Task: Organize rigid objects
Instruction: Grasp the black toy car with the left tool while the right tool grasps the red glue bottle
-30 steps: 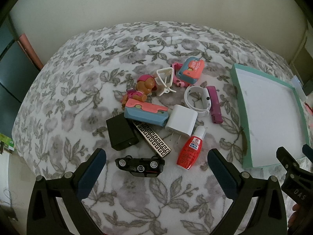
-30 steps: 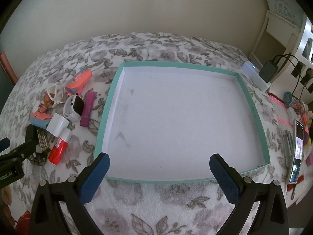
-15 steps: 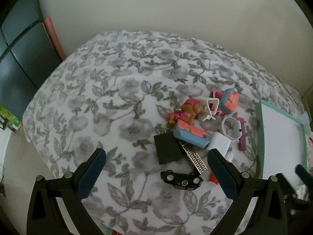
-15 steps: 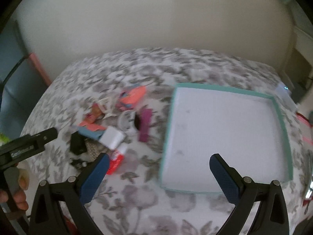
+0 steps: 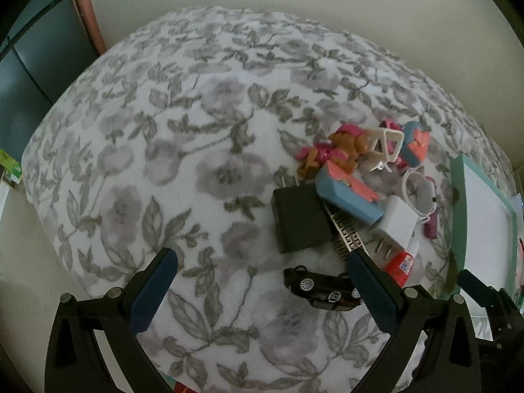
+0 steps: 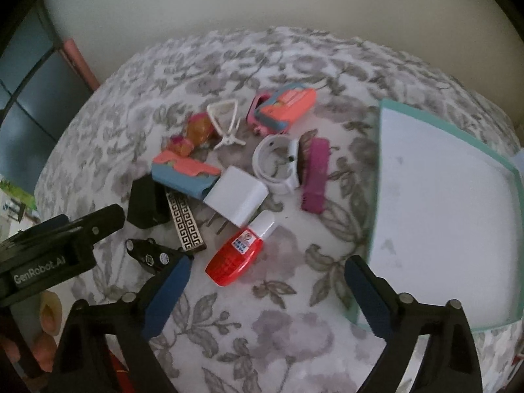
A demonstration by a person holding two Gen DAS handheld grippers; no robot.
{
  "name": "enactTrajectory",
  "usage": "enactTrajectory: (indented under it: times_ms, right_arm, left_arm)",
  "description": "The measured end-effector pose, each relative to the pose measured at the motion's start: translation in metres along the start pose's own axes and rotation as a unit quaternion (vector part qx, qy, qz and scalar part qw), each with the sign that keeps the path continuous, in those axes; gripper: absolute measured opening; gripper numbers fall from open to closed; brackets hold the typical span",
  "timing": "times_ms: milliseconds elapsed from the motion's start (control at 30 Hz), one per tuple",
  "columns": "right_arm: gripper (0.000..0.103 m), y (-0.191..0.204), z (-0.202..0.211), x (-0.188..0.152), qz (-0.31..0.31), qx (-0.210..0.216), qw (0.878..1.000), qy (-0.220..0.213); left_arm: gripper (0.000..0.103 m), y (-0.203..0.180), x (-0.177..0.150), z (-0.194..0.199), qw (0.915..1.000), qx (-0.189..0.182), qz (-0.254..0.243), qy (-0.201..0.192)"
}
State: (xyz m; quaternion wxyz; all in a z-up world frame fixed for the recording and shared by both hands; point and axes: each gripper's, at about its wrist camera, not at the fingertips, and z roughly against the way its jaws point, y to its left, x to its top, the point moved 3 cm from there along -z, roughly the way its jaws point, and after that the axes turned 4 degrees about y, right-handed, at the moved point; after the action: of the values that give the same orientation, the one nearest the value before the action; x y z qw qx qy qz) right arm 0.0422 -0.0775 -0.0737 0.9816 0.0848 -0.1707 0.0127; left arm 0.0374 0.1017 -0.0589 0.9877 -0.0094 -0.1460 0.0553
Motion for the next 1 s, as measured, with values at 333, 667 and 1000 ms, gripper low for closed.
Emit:
enactTrajectory:
  times_ms: [333, 667, 1000]
  right_arm:
    - [0.086, 0.011, -0.030, 0.004, 0.014, -0.004, 0.999, 0.030]
    - [0.081, 0.009, -0.040, 0.004, 0.011, -0.012, 0.999, 0.034]
    - [0.045, -0.001, -0.030, -0.001, -0.003, 0.002, 1.000, 0.028]
  left_arm:
    - [0.103, 0.002, -0.003, -0.020, 0.9994, -0.014, 0.012, 0.028]
    - [0.103, -0.005, -0.007, -0.028, 0.9989, -0.017, 0.005, 0.043]
    - [0.103, -0.016, -0.011, -0.034, 0.9983, -0.025, 0.001, 0.054]
